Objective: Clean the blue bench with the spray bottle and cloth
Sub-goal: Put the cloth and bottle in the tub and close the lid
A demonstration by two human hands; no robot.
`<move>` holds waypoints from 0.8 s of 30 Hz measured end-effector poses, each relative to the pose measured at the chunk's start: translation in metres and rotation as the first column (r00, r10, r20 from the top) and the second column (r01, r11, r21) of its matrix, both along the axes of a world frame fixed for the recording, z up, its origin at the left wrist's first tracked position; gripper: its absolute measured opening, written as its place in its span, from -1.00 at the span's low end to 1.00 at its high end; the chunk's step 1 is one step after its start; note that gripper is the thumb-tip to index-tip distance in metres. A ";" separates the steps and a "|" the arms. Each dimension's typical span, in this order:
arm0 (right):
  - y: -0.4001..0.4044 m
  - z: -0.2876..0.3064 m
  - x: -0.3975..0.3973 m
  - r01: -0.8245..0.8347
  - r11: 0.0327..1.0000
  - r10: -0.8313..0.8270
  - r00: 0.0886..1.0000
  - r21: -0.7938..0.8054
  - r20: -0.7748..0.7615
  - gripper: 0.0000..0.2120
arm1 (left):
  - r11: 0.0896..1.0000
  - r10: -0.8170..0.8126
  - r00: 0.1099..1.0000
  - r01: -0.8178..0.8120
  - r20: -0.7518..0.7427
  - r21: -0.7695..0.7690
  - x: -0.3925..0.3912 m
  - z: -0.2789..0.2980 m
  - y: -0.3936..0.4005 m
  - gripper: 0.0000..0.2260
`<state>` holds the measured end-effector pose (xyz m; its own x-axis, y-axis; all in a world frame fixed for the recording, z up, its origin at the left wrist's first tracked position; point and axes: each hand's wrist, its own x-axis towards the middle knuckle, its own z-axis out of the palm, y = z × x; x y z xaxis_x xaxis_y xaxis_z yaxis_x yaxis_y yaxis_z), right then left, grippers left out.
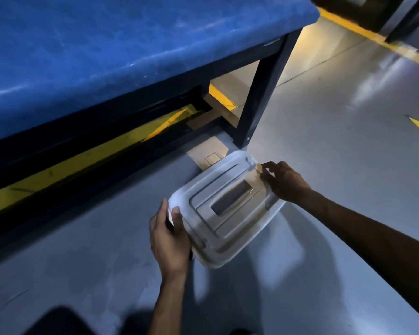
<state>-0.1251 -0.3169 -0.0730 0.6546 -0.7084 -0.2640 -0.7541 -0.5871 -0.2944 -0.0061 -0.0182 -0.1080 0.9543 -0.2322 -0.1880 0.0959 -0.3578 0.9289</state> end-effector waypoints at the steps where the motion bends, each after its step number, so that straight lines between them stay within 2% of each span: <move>1: -0.002 0.000 0.001 0.004 0.999 -0.004 1.000 0.052 0.003 -0.65 | 1.000 0.010 1.000 -0.011 -0.027 -0.015 0.002 -0.001 0.000 -0.51; 5: -0.004 0.000 0.004 -0.007 0.989 0.007 1.000 0.150 0.001 -0.66 | 0.987 0.050 0.986 -0.074 -0.161 -0.144 0.010 0.000 -0.001 -0.55; 8: 0.000 0.000 0.005 -0.038 0.993 0.036 0.999 0.113 0.017 -0.69 | 0.975 0.049 0.978 -0.090 -0.203 -0.203 0.010 0.001 -0.001 -0.61; 12: 0.009 0.002 0.007 -0.087 0.996 0.088 0.995 -0.016 0.041 -0.76 | 0.991 0.011 0.992 -0.028 -0.124 -0.132 0.004 -0.003 0.004 -0.59; 20: 0.018 -0.002 0.003 -0.066 0.996 0.075 0.985 -0.064 0.153 -0.71 | 1.000 -0.024 1.000 0.024 -0.007 0.016 0.004 -0.005 0.006 -0.60; 22: 0.016 0.001 0.004 -0.048 0.998 0.052 0.985 -0.028 0.164 -0.67 | 0.999 -0.034 0.999 0.034 -0.011 0.011 0.006 -0.004 0.003 -0.61; 24: 0.016 0.005 0.007 0.005 0.996 -0.018 0.988 0.085 0.153 -0.56 | 0.999 -0.042 0.996 0.041 -0.075 -0.012 0.004 -0.004 0.004 -0.66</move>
